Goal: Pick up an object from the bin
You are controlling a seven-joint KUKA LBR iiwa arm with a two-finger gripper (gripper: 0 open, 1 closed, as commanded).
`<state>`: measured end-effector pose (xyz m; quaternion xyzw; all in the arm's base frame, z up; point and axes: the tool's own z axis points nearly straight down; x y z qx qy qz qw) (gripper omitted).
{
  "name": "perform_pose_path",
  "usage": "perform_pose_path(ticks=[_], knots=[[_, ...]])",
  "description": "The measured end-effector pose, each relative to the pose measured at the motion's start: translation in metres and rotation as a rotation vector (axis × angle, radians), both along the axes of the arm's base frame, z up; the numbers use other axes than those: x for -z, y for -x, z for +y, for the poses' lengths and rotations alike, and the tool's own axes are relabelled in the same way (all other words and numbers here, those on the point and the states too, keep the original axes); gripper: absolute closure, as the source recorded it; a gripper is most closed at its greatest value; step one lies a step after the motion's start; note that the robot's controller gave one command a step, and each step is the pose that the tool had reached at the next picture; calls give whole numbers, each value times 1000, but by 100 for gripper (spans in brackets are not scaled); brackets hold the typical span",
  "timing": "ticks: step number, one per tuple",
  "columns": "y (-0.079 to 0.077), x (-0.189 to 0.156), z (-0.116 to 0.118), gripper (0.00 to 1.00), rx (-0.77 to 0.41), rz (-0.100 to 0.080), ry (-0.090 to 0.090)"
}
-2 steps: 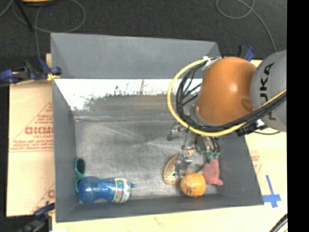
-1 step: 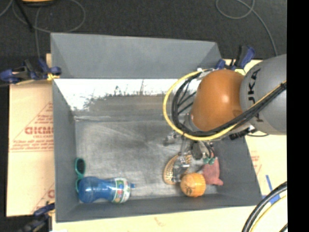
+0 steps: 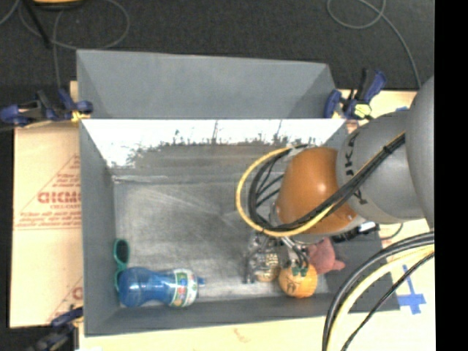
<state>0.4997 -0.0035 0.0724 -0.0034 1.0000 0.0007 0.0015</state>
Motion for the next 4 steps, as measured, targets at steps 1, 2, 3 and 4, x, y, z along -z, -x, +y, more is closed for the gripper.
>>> perform_pose_path(ticks=[1,2,3,4], knots=[[0,0,0,100,0,0,0],[5,-45,-3,100,25,9,0],[-48,-167,-31,100,-406,-2,2],[-48,-167,-31,0,-404,-2,1]])
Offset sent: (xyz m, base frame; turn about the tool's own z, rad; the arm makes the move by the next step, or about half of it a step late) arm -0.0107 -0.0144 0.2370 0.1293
